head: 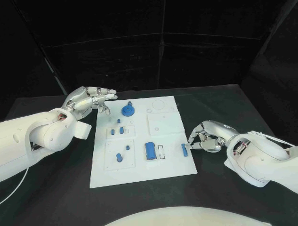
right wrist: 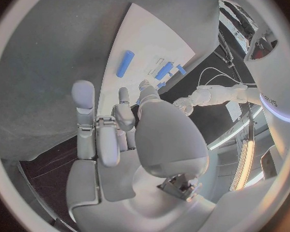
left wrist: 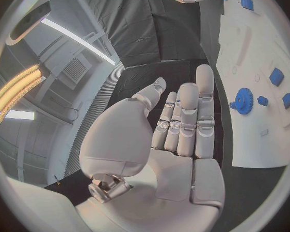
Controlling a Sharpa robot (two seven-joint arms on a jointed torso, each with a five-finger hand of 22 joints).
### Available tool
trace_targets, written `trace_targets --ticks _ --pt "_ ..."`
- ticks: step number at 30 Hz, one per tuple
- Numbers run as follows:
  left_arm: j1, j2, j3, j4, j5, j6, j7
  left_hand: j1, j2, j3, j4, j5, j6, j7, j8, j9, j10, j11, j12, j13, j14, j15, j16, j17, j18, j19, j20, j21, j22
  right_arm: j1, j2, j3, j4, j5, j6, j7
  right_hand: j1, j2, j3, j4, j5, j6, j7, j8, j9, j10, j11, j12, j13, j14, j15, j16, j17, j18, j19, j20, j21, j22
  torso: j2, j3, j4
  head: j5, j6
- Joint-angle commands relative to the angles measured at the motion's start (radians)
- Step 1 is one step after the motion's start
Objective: Assemble the parts on the task board
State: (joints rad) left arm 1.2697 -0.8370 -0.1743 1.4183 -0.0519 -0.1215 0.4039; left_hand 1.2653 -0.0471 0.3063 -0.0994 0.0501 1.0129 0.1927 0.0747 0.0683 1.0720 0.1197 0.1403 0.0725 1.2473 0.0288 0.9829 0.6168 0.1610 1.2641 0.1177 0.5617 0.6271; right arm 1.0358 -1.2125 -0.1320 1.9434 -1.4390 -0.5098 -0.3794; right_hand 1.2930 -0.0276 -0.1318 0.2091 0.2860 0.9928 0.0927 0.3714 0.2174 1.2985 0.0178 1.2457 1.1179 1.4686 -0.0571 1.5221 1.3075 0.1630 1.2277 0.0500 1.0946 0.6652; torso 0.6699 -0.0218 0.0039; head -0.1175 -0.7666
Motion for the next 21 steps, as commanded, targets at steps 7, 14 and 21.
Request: trace_targets --ticks 7,14,21 --pt "0.001 -0.002 0.000 0.003 0.003 0.004 0.009 0.004 0.010 -0.005 -0.001 -0.003 -0.007 -0.003 0.003 0.000 -0.006 0.000 0.005 0.001 -0.007 -0.001 0.005 -0.001 0.020 0.004 0.005 -0.005 -0.001 -0.003 0.034 -0.001 -0.026 -0.088 0.035 -0.073 -0.022 -0.011 -0.027 0.025 0.083 0.013 -0.002 -0.010 0.002 -0.003 -0.004 -0.005 0.002 0.082 0.003 -0.002 0.166 -0.014 0.001 0.005 -0.008 -0.002 0.000 -0.0006 0.0013 -0.004 -0.004" --pt "0.001 -0.003 0.000 0.003 0.003 0.004 0.010 0.004 0.010 -0.005 -0.001 -0.003 -0.007 -0.003 0.003 0.000 -0.006 0.000 0.005 0.001 -0.007 -0.001 0.005 -0.001 0.020 0.004 0.005 -0.005 -0.001 -0.009 0.054 -0.001 -0.041 -0.097 0.065 -0.091 -0.026 -0.012 -0.032 0.030 0.084 0.015 -0.003 -0.011 0.003 -0.002 -0.004 -0.005 0.003 0.082 0.003 -0.002 0.166 -0.014 0.001 0.005 -0.008 -0.002 0.000 -0.0003 0.0022 -0.004 -0.008" --pt "0.001 -0.003 0.000 0.003 0.003 0.004 0.010 0.004 0.010 -0.005 -0.001 -0.003 -0.007 -0.003 0.003 0.000 -0.006 0.000 0.005 0.001 -0.007 -0.001 0.005 -0.001 0.020 0.004 0.005 -0.005 -0.001 -0.015 0.067 -0.001 -0.048 -0.103 0.096 -0.103 -0.025 -0.011 -0.036 0.033 0.083 0.023 -0.005 -0.007 0.006 -0.001 -0.006 -0.004 0.006 0.082 0.002 -0.002 0.166 -0.014 0.002 0.005 -0.007 0.001 0.000 -0.0008 0.0016 -0.004 -0.010"
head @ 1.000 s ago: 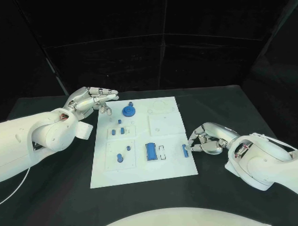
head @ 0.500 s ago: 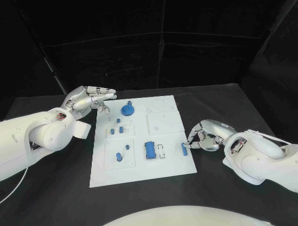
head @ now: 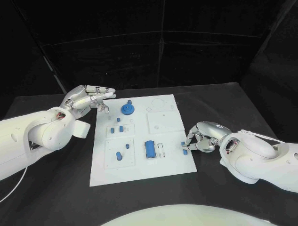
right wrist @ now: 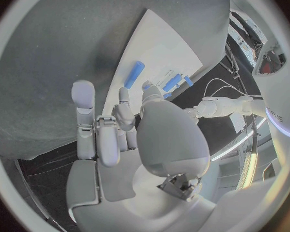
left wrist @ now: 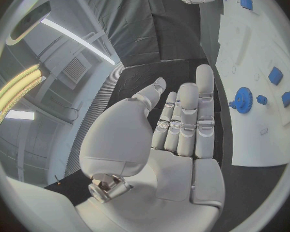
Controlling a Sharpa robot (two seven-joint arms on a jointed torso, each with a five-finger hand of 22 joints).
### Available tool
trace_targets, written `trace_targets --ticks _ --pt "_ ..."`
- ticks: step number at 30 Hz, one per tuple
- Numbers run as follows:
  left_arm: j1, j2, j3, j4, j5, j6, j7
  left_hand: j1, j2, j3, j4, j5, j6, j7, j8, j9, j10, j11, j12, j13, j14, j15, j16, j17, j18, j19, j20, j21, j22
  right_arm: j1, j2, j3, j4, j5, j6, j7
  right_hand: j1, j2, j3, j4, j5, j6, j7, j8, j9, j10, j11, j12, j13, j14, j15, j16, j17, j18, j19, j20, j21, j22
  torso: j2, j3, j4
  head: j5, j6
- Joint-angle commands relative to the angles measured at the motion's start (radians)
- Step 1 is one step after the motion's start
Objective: Assemble the parts on the task board
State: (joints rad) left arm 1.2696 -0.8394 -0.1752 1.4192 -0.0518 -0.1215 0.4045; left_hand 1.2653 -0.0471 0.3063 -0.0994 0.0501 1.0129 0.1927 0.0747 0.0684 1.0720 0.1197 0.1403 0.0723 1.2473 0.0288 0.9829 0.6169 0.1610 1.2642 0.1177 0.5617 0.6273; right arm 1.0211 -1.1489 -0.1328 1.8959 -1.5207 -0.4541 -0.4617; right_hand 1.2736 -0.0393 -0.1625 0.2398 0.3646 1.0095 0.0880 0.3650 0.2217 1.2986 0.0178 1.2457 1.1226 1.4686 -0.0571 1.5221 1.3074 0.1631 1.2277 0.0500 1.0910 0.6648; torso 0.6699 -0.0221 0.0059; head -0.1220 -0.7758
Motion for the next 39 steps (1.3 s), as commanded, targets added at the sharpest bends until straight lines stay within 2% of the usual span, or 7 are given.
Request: trace_targets --ticks 1,11,17,23,31,35,39 --pt "0.001 -0.001 0.001 0.002 0.003 0.004 0.010 0.004 0.010 -0.005 -0.001 -0.003 -0.007 -0.003 0.003 0.000 -0.006 0.000 0.005 0.001 -0.007 -0.001 0.005 -0.001 0.020 0.004 0.005 -0.005 -0.001 -0.001 0.005 0.000 -0.001 -0.022 0.043 -0.022 -0.005 0.001 -0.006 0.003 0.004 0.007 -0.001 0.000 0.002 0.000 -0.006 -0.003 0.002 0.082 0.002 -0.002 0.166 -0.014 0.002 0.004 -0.003 0.001 0.000 -0.0009 -0.0001 0.001 -0.001" --pt "0.001 -0.002 0.000 0.002 0.003 0.005 0.009 0.004 0.010 -0.005 -0.001 -0.003 -0.007 -0.003 0.003 0.000 -0.006 0.000 0.005 0.001 -0.007 -0.001 0.005 -0.001 0.020 0.004 0.005 -0.005 -0.001 -0.004 0.019 0.000 -0.012 -0.045 0.059 -0.040 0.012 0.003 -0.007 -0.002 0.005 0.013 -0.004 0.003 0.006 0.001 -0.009 -0.002 0.005 0.082 0.000 -0.002 0.166 -0.014 0.003 0.003 -0.003 0.003 0.000 -0.0006 0.0002 0.000 0.001" --pt "0.001 -0.002 0.000 0.002 0.003 0.006 0.009 0.004 0.010 -0.005 -0.001 -0.003 -0.007 -0.003 0.003 0.000 -0.006 0.000 0.005 0.001 -0.007 -0.001 0.005 -0.001 0.020 0.004 0.005 -0.005 -0.001 -0.009 0.036 0.000 -0.019 -0.075 0.095 -0.057 0.052 0.002 -0.007 -0.023 0.005 0.013 -0.005 0.003 0.010 -0.001 -0.010 -0.005 0.005 0.081 -0.002 -0.003 0.164 -0.014 0.002 0.001 -0.005 0.001 0.000 -0.0003 0.0003 0.000 -0.001" --pt "0.001 -0.002 0.000 0.002 0.003 0.006 0.009 0.004 0.010 -0.005 -0.001 -0.003 -0.007 -0.003 0.003 0.000 -0.006 0.000 0.005 0.001 -0.007 -0.001 0.005 -0.001 0.020 0.004 0.005 -0.005 -0.001 -0.016 0.056 0.000 -0.024 -0.115 0.134 -0.065 0.088 -0.002 -0.010 -0.046 -0.029 0.012 -0.004 0.001 0.013 -0.003 -0.010 -0.008 0.005 0.080 -0.002 -0.006 0.159 -0.014 0.000 0.000 -0.009 -0.002 -0.001 -0.0008 0.0006 0.001 -0.001" --pt "0.001 -0.002 0.000 0.001 0.003 0.007 0.008 0.004 0.010 -0.005 -0.001 -0.003 -0.007 -0.003 0.003 0.000 -0.006 0.000 0.005 0.001 -0.007 -0.001 0.005 -0.001 0.020 0.004 0.005 -0.005 -0.001 -0.019 0.066 0.000 -0.030 -0.165 0.145 -0.073 0.106 0.004 -0.006 -0.058 -0.056 0.012 -0.003 0.000 0.015 -0.003 -0.010 -0.009 0.007 0.080 -0.002 -0.006 0.160 -0.015 0.001 0.000 -0.009 -0.001 0.000 -0.0007 -0.0005 0.001 -0.001" --pt "0.001 -0.002 0.000 0.001 0.003 0.007 0.008 0.004 0.010 -0.005 -0.001 -0.003 -0.007 -0.003 0.003 0.000 -0.006 0.000 0.005 0.001 -0.007 -0.001 0.005 -0.001 0.020 0.004 0.005 -0.005 -0.001 -0.020 0.070 0.000 -0.033 -0.191 0.155 -0.076 0.111 0.006 -0.004 -0.061 -0.053 0.011 -0.003 -0.001 0.015 -0.003 -0.010 -0.010 0.007 0.080 -0.002 -0.007 0.160 -0.015 0.001 0.000 -0.010 -0.001 0.000 -0.0006 0.0003 0.000 -0.001" --pt "0.001 -0.002 0.000 0.001 0.003 0.007 0.008 0.004 0.010 -0.005 -0.001 -0.003 -0.007 -0.003 0.003 0.000 -0.006 0.000 0.005 0.001 -0.007 -0.001 0.005 -0.001 0.020 0.004 0.005 -0.005 -0.001 -0.020 0.074 0.000 -0.034 -0.216 0.166 -0.079 0.137 0.013 0.008 -0.074 -0.008 0.009 -0.003 -0.005 0.015 -0.007 -0.011 -0.015 0.006 0.080 -0.003 -0.007 0.159 -0.014 0.000 0.000 -0.011 -0.002 -0.001 -0.0001 0.0003 0.001 -0.001"
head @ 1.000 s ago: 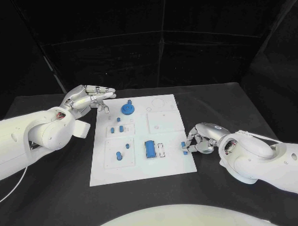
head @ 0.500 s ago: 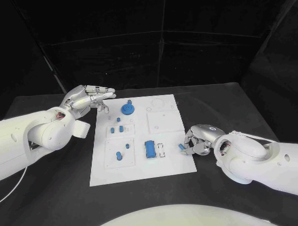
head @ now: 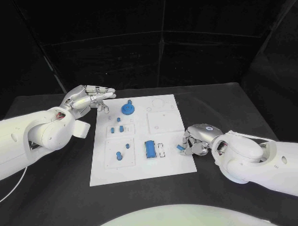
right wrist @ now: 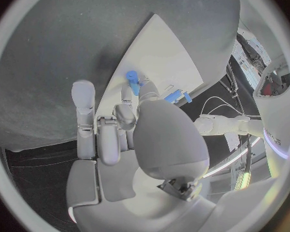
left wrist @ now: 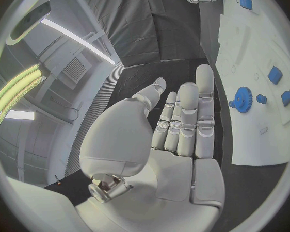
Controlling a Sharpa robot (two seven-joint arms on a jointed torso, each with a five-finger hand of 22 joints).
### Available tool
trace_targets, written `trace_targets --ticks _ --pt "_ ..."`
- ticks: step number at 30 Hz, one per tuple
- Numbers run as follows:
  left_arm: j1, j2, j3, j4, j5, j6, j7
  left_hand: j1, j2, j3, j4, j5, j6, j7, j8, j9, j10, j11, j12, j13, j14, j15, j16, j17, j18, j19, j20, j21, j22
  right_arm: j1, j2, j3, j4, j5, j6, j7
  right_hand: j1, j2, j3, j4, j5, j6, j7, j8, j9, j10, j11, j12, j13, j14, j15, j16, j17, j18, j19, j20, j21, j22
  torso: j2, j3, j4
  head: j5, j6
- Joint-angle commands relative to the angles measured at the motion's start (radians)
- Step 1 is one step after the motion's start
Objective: Assemble the parts on the task board
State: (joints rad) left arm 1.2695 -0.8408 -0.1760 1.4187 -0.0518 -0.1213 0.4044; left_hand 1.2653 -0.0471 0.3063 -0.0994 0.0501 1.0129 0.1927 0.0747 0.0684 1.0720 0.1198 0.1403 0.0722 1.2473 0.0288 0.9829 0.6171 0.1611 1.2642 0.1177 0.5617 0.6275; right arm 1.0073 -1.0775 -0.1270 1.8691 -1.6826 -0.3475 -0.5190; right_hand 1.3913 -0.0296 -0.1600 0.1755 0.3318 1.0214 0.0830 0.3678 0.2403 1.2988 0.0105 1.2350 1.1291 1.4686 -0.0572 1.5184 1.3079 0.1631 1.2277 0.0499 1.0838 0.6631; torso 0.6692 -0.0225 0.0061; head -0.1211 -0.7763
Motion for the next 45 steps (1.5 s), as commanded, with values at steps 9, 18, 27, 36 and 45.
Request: trace_targets --ticks 9,18,27,36,45 --pt "0.001 -0.001 0.000 0.001 0.003 0.006 0.008 0.006 0.011 -0.008 -0.002 -0.003 -0.006 -0.004 0.004 0.000 -0.006 -0.001 0.008 0.002 -0.008 -0.001 0.006 -0.003 0.020 0.005 0.005 -0.006 -0.002 -0.006 0.003 -0.006 0.000 -0.073 0.048 -0.027 0.133 0.042 0.149 -0.064 0.087 0.017 -0.004 -0.020 -0.007 -0.010 -0.013 -0.019 0.001 0.082 -0.011 0.000 0.166 -0.017 0.007 -0.010 0.006 0.016 -0.001 0.0003 -0.0001 0.000 -0.003" --pt "0.001 -0.001 0.000 0.001 0.003 0.006 0.009 0.006 0.011 -0.008 -0.002 -0.003 -0.006 -0.004 0.004 0.000 -0.006 -0.001 0.008 0.002 -0.008 -0.001 0.006 -0.003 0.020 0.005 0.005 -0.006 -0.002 -0.006 -0.004 -0.006 0.023 -0.005 -0.007 -0.028 0.047 -0.022 0.335 -0.043 0.114 0.032 -0.011 -0.029 -0.001 0.018 -0.018 -0.014 0.018 0.085 -0.015 0.008 0.180 -0.020 0.016 -0.011 0.022 0.040 0.000 0.0001 0.0000 0.000 -0.002" --pt "0.001 -0.002 -0.001 0.002 0.003 0.006 0.010 0.007 0.011 -0.009 -0.002 -0.003 -0.006 -0.004 0.004 0.001 -0.006 -0.001 0.009 0.002 -0.008 -0.001 0.006 -0.004 0.020 0.005 0.005 -0.007 -0.003 -0.006 -0.014 -0.005 0.060 0.030 -0.152 0.000 -0.036 -0.073 0.433 -0.023 0.089 0.036 -0.013 -0.028 0.010 0.031 -0.018 -0.005 0.032 0.088 -0.015 0.017 0.197 -0.022 0.025 -0.012 0.032 0.060 0.000 -0.0006 0.0002 0.001 0.001" --pt "0.001 -0.002 -0.001 0.003 0.003 0.005 0.010 0.007 0.011 -0.009 -0.002 -0.003 -0.006 -0.004 0.004 0.001 -0.006 -0.001 0.009 0.002 -0.008 -0.001 0.006 -0.004 0.020 0.005 0.005 -0.007 -0.003 -0.006 -0.009 -0.005 0.077 0.083 -0.234 0.026 -0.053 -0.083 0.451 -0.020 0.073 0.039 -0.015 -0.027 0.013 0.038 -0.019 0.003 0.042 0.090 -0.015 0.020 0.203 -0.023 0.028 -0.013 0.035 0.065 0.001 -0.0008 0.0002 0.004 0.003" --pt "0.001 -0.003 -0.001 0.006 0.003 0.004 0.010 0.007 0.011 -0.009 -0.002 -0.003 -0.006 -0.004 0.004 0.001 -0.006 -0.001 0.009 0.002 -0.008 -0.001 0.006 -0.004 0.020 0.005 0.005 -0.007 -0.003 -0.005 0.047 -0.005 0.049 0.206 -0.199 0.020 -0.077 -0.092 0.457 -0.016 0.070 0.040 -0.014 -0.028 0.016 0.041 -0.018 0.005 0.045 0.090 -0.015 0.021 0.204 -0.023 0.029 -0.012 0.036 0.067 0.002 -0.0002 0.0000 0.005 0.001"
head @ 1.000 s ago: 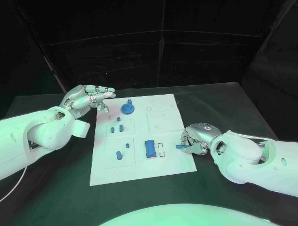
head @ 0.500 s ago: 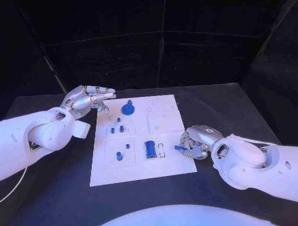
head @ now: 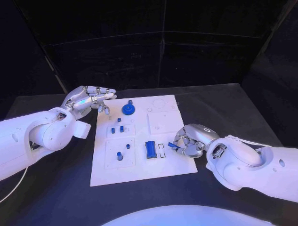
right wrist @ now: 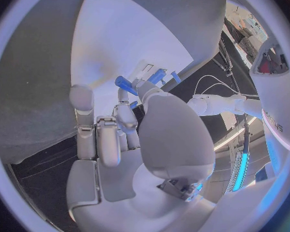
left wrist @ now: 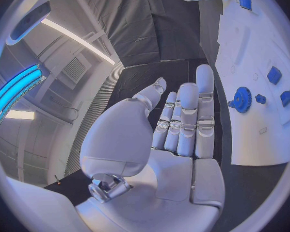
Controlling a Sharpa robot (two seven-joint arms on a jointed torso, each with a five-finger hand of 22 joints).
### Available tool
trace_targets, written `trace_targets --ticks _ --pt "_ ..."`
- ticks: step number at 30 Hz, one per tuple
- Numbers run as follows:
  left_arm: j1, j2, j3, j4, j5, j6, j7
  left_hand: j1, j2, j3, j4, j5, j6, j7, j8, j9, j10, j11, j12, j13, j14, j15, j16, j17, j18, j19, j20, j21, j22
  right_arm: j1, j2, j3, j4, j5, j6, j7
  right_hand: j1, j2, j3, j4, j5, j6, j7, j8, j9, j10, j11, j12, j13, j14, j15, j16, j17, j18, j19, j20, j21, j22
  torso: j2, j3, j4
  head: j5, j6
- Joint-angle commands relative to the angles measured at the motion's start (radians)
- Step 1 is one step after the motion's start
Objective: Assemble the parts on the task board
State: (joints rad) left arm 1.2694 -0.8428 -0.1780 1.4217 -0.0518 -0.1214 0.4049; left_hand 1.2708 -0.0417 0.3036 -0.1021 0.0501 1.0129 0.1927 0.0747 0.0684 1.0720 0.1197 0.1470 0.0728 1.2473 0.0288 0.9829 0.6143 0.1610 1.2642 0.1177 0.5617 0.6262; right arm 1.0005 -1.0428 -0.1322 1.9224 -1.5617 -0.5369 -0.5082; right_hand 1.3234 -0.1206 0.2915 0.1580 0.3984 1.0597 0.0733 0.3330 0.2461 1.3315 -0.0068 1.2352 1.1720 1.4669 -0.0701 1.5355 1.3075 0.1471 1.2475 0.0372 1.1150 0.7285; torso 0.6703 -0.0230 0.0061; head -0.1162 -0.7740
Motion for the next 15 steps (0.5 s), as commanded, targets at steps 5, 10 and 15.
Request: trace_targets --ticks 5,10,15 --pt "0.001 -0.001 0.001 0.004 0.003 0.004 0.009 0.002 0.006 -0.006 0.001 -0.003 -0.006 -0.004 0.004 0.001 -0.006 -0.001 0.002 0.001 -0.008 -0.001 0.006 -0.001 0.020 0.005 0.005 -0.007 -0.001 0.001 0.043 0.000 -0.017 0.114 -0.019 -0.007 -0.032 -0.006 -0.001 0.009 0.018 0.007 -0.006 0.010 0.013 0.020 -0.002 0.019 0.018 0.093 -0.002 0.008 0.212 -0.009 0.014 0.000 0.009 0.010 0.000 0.0005 -0.0001 0.003 -0.003" --pt "0.001 -0.001 0.001 0.005 0.003 0.005 0.009 0.002 0.006 -0.006 0.001 -0.003 -0.006 -0.004 0.004 0.001 -0.006 -0.001 0.002 0.001 -0.008 -0.001 0.006 -0.001 0.020 0.005 0.005 -0.007 -0.001 0.001 0.065 0.000 -0.028 0.134 -0.027 -0.025 -0.073 -0.012 -0.024 0.026 0.065 0.014 -0.008 0.013 0.018 0.034 -0.004 0.036 0.038 0.094 -0.004 0.010 0.215 -0.009 0.018 -0.001 0.013 0.015 -0.001 0.0006 0.0000 0.006 -0.006" --pt "0.001 -0.002 0.001 0.006 0.003 0.005 0.008 0.002 0.006 -0.006 0.001 -0.003 -0.006 -0.004 0.004 0.001 -0.006 -0.001 0.002 0.001 -0.008 -0.001 0.006 -0.001 0.020 0.005 0.005 -0.007 -0.001 0.001 0.081 0.000 -0.034 0.146 -0.026 -0.033 -0.097 -0.011 -0.042 0.037 0.075 0.018 -0.010 0.016 0.022 0.041 -0.005 0.046 0.050 0.095 -0.005 0.012 0.219 -0.010 0.021 -0.002 0.015 0.020 0.000 0.0008 -0.0005 0.008 -0.007"
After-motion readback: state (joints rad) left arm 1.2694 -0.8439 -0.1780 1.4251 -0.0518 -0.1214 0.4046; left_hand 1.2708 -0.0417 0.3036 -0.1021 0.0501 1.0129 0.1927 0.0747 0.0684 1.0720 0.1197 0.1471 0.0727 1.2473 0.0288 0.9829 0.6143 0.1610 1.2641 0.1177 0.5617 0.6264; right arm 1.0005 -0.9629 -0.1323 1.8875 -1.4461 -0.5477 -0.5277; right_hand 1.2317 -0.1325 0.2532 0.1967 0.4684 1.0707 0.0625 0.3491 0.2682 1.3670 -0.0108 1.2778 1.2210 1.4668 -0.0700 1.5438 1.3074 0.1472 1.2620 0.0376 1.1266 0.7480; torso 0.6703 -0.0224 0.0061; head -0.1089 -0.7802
